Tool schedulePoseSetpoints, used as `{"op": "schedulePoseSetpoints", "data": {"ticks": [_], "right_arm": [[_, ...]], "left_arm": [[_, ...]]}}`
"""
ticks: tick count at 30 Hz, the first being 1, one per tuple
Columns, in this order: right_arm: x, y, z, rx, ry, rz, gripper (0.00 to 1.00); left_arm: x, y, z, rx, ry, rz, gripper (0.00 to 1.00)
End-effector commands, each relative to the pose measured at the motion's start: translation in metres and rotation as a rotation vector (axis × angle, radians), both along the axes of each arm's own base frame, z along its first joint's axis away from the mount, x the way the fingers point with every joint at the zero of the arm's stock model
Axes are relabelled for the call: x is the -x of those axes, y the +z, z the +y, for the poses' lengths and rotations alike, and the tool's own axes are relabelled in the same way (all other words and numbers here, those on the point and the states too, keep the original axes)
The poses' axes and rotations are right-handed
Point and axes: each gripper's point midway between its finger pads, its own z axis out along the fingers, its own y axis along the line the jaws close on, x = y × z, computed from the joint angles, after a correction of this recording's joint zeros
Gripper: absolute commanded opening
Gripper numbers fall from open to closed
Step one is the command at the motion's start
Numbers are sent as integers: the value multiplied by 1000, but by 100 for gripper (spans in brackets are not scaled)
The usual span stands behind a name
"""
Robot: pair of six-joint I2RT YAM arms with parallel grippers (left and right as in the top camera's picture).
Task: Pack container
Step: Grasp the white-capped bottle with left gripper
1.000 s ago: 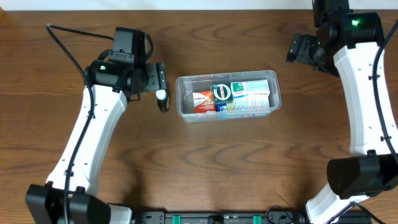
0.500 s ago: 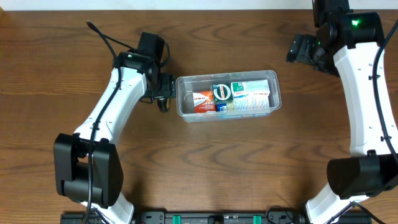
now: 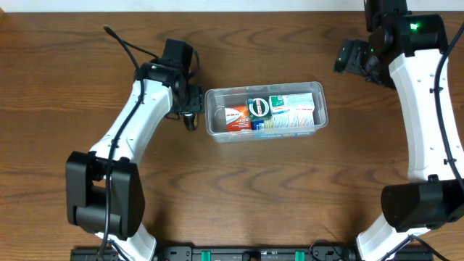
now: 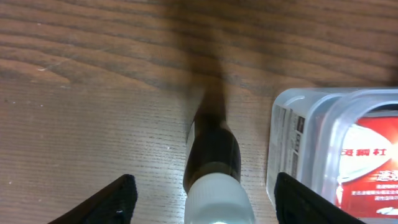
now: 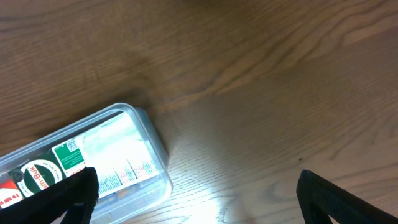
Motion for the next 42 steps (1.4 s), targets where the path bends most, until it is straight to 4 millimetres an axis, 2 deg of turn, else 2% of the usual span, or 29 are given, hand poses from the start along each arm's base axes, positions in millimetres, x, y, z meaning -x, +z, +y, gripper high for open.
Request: {"op": "schedulePoseSetpoints", "data": {"ticks": [1, 14, 42], "right_arm": [[-1, 0, -3, 10, -4, 1, 99], [-1, 0, -3, 10, -4, 1, 99], [-1, 0, -3, 10, -4, 1, 99]], "left_arm": [[4, -12, 0, 0, -2, 35, 68], [6, -31, 0, -11, -5, 85, 67], [5, -32, -1, -11, -5, 82, 66]]}}
